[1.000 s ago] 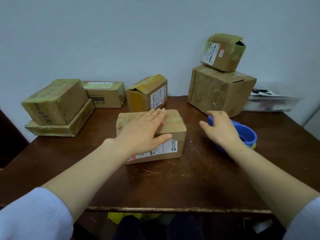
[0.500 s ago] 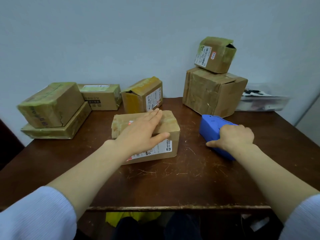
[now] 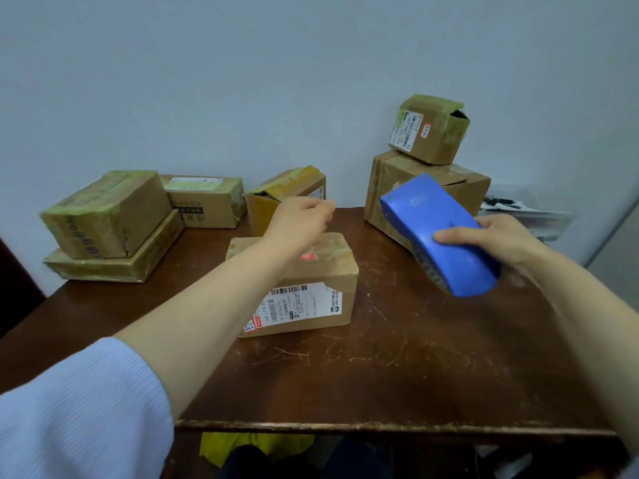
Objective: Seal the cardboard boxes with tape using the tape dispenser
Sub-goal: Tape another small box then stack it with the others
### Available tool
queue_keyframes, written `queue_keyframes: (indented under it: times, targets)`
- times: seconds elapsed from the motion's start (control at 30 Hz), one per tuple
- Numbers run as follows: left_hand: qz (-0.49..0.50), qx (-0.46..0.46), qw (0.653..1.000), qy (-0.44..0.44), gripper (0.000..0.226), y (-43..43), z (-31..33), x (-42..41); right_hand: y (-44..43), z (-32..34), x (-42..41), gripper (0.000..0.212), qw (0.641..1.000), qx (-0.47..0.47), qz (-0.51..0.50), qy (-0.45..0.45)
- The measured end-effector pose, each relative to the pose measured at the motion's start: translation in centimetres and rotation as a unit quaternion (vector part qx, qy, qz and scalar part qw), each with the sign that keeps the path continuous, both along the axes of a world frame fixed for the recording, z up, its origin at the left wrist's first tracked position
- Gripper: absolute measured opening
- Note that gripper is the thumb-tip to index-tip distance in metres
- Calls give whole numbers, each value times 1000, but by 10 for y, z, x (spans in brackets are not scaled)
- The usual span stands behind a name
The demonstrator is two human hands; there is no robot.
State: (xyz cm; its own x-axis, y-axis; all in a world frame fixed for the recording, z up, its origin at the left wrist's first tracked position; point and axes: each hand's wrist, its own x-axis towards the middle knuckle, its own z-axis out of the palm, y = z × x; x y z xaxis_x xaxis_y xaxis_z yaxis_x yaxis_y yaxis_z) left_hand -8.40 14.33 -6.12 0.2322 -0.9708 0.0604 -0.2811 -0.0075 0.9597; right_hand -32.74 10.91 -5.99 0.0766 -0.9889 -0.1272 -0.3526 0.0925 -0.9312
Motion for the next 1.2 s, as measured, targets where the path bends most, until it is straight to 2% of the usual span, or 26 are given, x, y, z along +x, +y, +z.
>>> queue_keyframes:
  times: [0.03, 0.1, 0.17, 0.27, 0.33, 0.4, 0.53, 0.6, 0.67, 0.77, 0.83, 0.97, 1.07, 1.13, 1.2]
  targets:
    - [4, 26, 997, 69, 24, -3, 4, -2, 1, 6, -1, 37, 998, 12, 23, -49]
    - [-2, 84, 981, 172, 35, -4, 11, -5, 3, 14, 1, 21, 991, 30, 56, -120]
    - [-16, 132, 971, 201, 46, -3, 17, -7, 4, 20, 5, 7, 985, 38, 80, -150]
    - [-40, 161, 963, 213, 58, -5, 21, -8, 7, 24, 13, 30, 982, 52, 124, -136]
    - [-38, 164, 960, 226, 61, -7, 21, -7, 8, 25, 18, 37, 980, 61, 141, -126]
    - [-28, 164, 956, 243, 56, -9, 20, -4, 8, 26, 21, 36, 978, 65, 156, -118]
    - [-23, 162, 953, 254, 28, -9, 16, 3, 3, 28, 28, 40, 979, 55, 181, -80]
    - [-27, 154, 954, 255, 15, -9, 15, 6, 1, 31, 33, 34, 978, 53, 193, -63]
    - [-18, 138, 956, 260, 13, -10, 13, 11, 0, 36, 38, 30, 975, 49, 211, -52]
    - [11, 86, 970, 226, 25, -9, 15, 20, -2, 46, 48, 23, 968, 60, 242, -32]
    - [40, 40, 985, 161, 28, -7, 19, 29, -3, 53, 57, 14, 964, 64, 258, -5]
    - [121, -10, 992, 39, 19, -4, 22, 53, -14, 62, 74, 35, 973, 11, 230, 25]
    - [133, -6, 991, 20, 21, -2, 16, 64, -24, 63, 89, 47, 974, -31, 218, 53]
    - [139, 0, 990, 18, 29, -2, 9, 69, -26, 64, 97, 45, 972, -44, 220, 66]
    - [159, -2, 987, 30, 24, 0, 2, 82, -27, 66, 96, 40, 971, -44, 220, 78]
